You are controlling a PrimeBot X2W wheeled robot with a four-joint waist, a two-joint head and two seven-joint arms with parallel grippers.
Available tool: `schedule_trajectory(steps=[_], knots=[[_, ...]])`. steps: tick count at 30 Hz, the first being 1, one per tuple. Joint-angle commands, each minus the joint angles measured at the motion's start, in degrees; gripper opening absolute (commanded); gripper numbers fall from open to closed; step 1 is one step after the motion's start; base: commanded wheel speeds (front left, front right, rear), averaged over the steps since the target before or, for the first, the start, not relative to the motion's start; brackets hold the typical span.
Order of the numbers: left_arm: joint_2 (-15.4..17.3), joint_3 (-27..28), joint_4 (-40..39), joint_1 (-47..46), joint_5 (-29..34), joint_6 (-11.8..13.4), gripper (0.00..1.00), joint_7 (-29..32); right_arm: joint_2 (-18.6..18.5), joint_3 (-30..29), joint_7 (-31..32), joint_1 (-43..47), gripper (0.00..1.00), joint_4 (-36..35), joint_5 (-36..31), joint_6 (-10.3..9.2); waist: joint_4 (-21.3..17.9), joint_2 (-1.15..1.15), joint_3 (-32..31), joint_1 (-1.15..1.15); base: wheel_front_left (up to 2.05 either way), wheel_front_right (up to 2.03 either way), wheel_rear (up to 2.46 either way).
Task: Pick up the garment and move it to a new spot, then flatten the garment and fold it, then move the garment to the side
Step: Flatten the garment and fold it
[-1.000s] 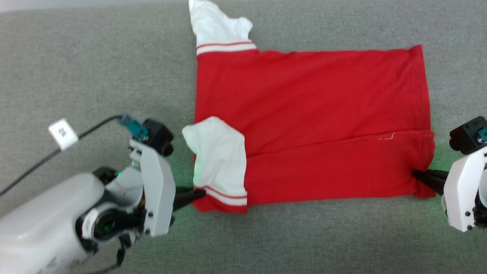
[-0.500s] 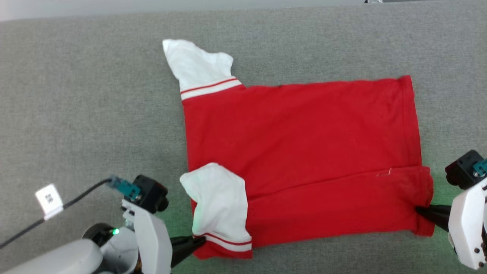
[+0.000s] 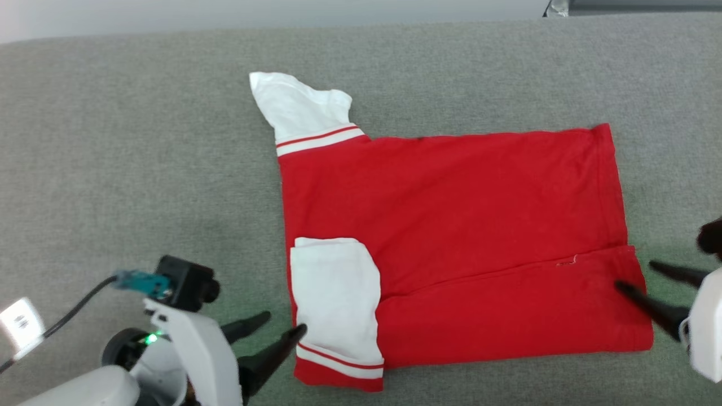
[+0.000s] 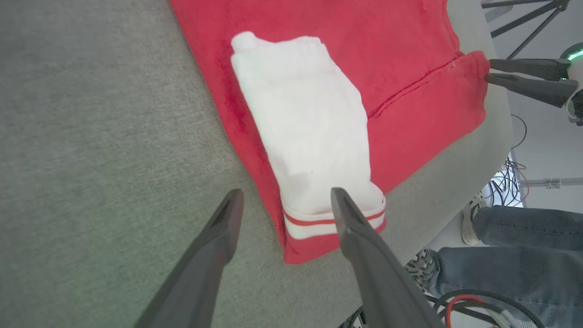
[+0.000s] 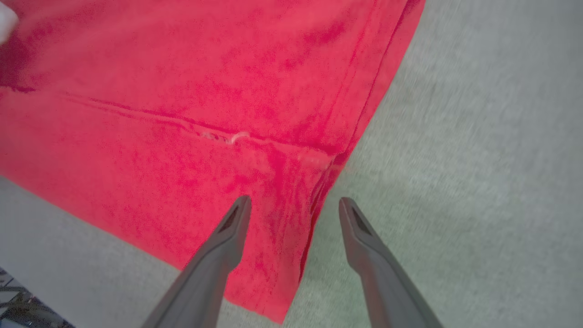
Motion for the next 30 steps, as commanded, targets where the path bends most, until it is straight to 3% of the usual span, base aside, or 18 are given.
schedule_trajectory(steps=[1, 6, 8, 10, 14, 16, 20, 25, 30], knots=[[0.75, 0.66, -0.53, 1.41, 0.65, 0.54, 1.0, -2.16, 0.41, -2.02, -1.41, 0.96, 1.0, -0.86, -0.93, -0.02, 0.68, 0.0, -0.59, 0.0, 0.0, 0.0, 0.0], [0.41, 6.13, 0.01, 4.32, 1.46, 4.15, 1.0, -15.44, 4.15, -10.68, -10.02, 1.1, 1.0, -2.09, -6.85, -0.03, 2.23, 0.0, -1.33, 0.0, 0.0, 0.0, 0.0], [-0.58, 8.06, 1.31, 4.88, 3.05, 5.78, 1.0, -20.82, 7.42, -13.37, -14.0, 0.89, 1.0, -2.59, -10.05, -0.02, 2.75, 0.0, -1.41, 0.0, 0.0, 0.0, 0.0], [-1.2, 9.13, 3.09, 4.64, 5.24, 7.12, 1.0, -23.66, 10.73, -15.82, -17.24, 0.63, 1.0, -2.84, -13.01, -0.02, 3.03, 0.0, -1.43, 0.0, 0.0, 0.0, 0.0], [-2.37, 10.5, 7.38, 0.43, 9.6, 6.95, 1.0, -25.28, 16.87, -17.73, -21.22, 0.0, 1.0, -3.11, -17.01, -0.02, 2.55, 0.0, -0.84, 0.0, 0.0, 0.0, 0.0], [-4.18, 11.2, 9.77, -2.18, 9.56, 4.98, 1.0, -25.01, 19.24, -17.72, -22.53, -0.66, 1.0, -3.0, -17.89, -0.03, 1.67, 0.0, -0.28, 0.0, 0.0, 0.0, 0.0], [-4.8, 12.17, 15.86, -10.12, 10.47, 0.56, 1.0, -20.9, 22.86, -17.08, -24.88, -2.63, 1.0, -2.19, -18.81, -0.02, -1.66, 0.0, 1.61, 0.0, 0.0, 0.0, 0.0], [-5.2, 12.92, 26.96, -21.21, 11.16, -5.71, 1.0, -13.53, 26.1, -15.82, -27.86, -5.1, 1.0, -0.45, -18.31, -0.02, -7.11, 0.0, 4.59, 0.0, 0.0, 0.0, 0.0], [-6.86, 10.74, 39.68, -30.84, 11.79, -11.69, 1.0, -2.84, 27.06, -14.99, -30.39, -6.15, 1.0, 1.53, -17.77, -0.02, -11.15, 0.0, 7.01, 0.0, 0.0, 0.0, 0.0]])
